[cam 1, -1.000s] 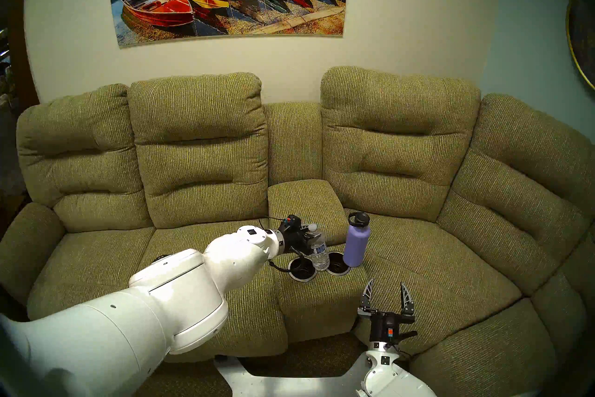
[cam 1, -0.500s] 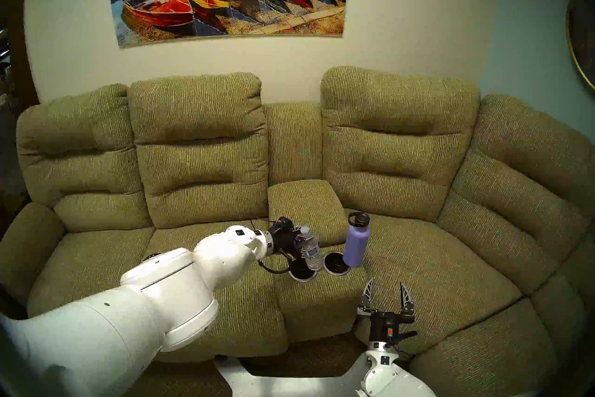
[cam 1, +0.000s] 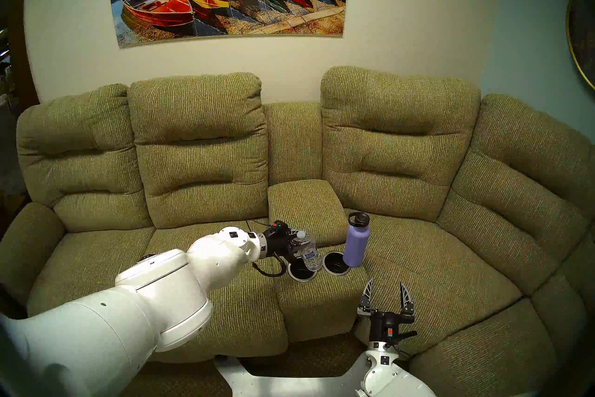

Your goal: Put bottles into cup holders

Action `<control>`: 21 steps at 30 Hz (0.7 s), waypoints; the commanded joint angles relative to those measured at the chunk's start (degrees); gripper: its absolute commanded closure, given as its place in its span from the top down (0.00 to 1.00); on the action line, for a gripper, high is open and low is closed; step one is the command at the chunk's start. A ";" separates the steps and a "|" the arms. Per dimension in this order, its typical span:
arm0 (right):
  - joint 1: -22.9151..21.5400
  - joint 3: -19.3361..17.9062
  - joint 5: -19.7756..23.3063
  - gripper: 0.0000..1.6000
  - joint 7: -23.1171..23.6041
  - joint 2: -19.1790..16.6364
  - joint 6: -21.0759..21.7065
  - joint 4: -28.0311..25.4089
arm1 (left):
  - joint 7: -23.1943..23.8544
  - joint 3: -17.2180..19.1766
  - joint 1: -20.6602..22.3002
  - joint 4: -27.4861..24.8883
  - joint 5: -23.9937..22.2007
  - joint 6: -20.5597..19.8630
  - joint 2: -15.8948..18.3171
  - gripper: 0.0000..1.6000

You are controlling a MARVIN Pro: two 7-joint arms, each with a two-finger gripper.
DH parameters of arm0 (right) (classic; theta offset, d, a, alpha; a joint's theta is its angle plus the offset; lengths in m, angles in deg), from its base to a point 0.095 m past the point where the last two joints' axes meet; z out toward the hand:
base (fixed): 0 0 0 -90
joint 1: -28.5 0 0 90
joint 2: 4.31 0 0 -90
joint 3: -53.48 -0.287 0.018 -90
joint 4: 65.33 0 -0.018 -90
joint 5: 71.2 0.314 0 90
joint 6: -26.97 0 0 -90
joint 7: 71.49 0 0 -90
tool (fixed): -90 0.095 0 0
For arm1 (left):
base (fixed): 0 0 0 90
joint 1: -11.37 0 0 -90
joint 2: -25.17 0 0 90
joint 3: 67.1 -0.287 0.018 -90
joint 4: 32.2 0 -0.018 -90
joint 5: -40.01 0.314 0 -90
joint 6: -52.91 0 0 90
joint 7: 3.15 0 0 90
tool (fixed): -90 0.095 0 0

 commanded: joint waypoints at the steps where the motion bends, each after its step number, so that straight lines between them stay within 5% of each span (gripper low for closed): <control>1: -0.02 0.00 -0.06 1.00 -0.09 0.05 -0.19 -0.58 | 1.60 0.36 -0.54 0.13 -0.40 1.40 1.25 0.00; 19: 0.01 -0.01 -0.07 1.00 -0.10 0.05 -0.19 -0.63 | 5.97 1.12 -0.30 0.20 -0.93 1.26 3.31 0.00; 21: 0.01 -0.01 -0.07 1.00 -0.10 0.05 -0.19 -0.63 | 6.07 0.87 -0.61 0.33 -0.67 1.20 3.13 0.11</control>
